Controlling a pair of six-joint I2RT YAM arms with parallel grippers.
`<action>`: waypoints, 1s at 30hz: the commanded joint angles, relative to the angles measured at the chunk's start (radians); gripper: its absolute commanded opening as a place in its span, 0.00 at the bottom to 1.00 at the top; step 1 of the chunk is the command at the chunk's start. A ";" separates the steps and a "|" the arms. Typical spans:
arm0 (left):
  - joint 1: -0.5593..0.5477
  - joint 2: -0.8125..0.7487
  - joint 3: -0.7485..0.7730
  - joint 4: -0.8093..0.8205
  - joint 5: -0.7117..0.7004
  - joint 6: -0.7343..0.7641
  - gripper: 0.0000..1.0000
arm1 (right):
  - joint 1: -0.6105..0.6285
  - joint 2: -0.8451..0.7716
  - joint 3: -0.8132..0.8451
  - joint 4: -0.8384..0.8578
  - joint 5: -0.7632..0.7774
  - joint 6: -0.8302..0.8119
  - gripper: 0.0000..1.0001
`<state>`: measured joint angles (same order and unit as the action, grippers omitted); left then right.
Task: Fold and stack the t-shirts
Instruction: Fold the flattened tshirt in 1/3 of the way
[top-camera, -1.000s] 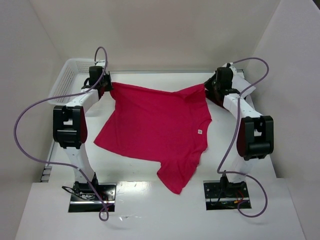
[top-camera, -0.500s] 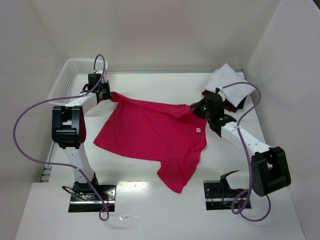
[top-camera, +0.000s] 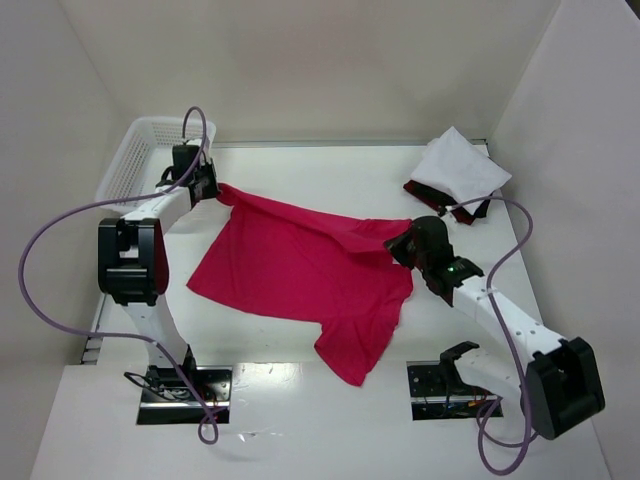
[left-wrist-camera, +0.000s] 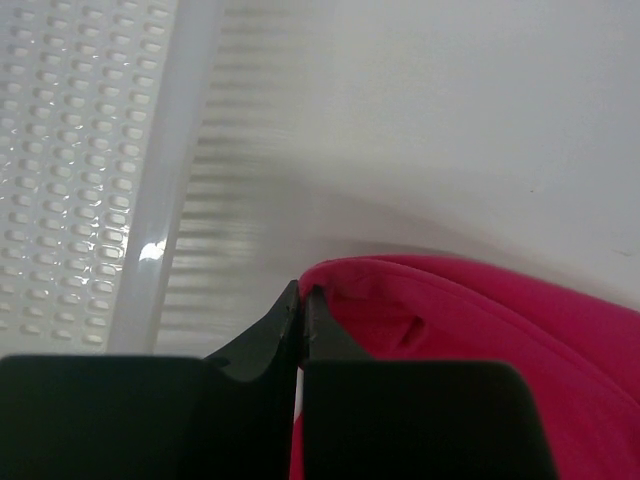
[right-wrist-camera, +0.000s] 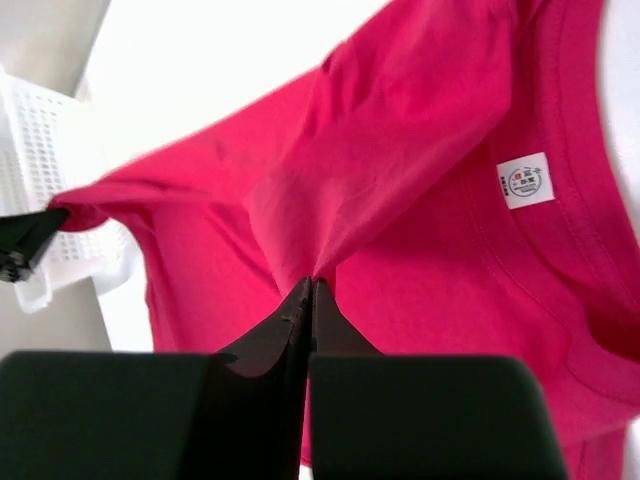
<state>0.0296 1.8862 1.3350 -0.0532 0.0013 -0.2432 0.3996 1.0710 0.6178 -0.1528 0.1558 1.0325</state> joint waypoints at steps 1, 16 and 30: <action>-0.014 -0.079 -0.023 0.001 -0.057 -0.018 0.00 | 0.008 -0.088 0.006 -0.063 0.073 0.032 0.00; -0.033 -0.190 -0.080 -0.042 -0.092 -0.008 0.00 | 0.008 -0.178 -0.036 -0.128 0.085 0.044 0.00; -0.033 -0.219 -0.142 -0.134 -0.081 -0.073 0.00 | 0.008 -0.247 -0.090 -0.189 0.027 0.044 0.04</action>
<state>-0.0051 1.7130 1.1931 -0.1585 -0.0769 -0.2703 0.3996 0.8379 0.5472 -0.3302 0.2016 1.0767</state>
